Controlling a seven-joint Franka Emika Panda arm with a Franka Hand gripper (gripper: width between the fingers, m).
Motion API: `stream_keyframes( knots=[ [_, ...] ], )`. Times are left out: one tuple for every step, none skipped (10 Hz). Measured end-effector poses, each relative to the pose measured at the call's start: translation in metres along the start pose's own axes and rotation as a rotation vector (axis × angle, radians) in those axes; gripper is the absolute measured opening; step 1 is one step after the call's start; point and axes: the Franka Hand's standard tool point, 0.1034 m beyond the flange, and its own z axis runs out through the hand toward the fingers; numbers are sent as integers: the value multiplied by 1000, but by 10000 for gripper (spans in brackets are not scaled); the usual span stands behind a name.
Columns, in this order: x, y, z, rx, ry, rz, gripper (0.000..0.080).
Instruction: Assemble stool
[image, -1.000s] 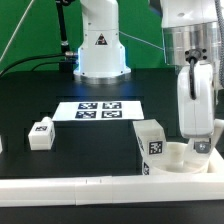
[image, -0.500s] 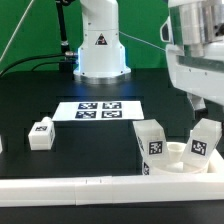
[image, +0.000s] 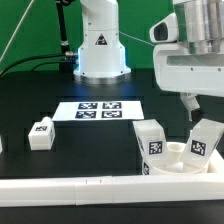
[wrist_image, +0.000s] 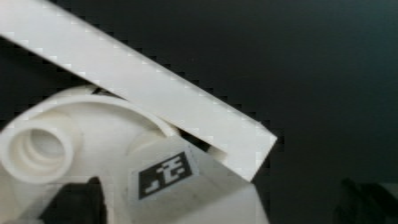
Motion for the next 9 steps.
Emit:
stream_keyframes(
  knots=[
    [4, -1, -7, 3, 10, -172, 649],
    [9, 0, -17, 12, 18, -323, 649],
    [9, 6, -19, 6, 27, -457, 649],
    [6, 9, -15, -19, 37, -699, 649],
    [2, 8, -12, -41, 37, -829, 649],
    [4, 9, -12, -45, 38, -895, 649],
    [6, 10, -12, -49, 38, -954, 649],
    [7, 11, -12, -57, 39, -1018, 649],
    [10, 11, -12, -68, 39, -1125, 649]
  ],
)
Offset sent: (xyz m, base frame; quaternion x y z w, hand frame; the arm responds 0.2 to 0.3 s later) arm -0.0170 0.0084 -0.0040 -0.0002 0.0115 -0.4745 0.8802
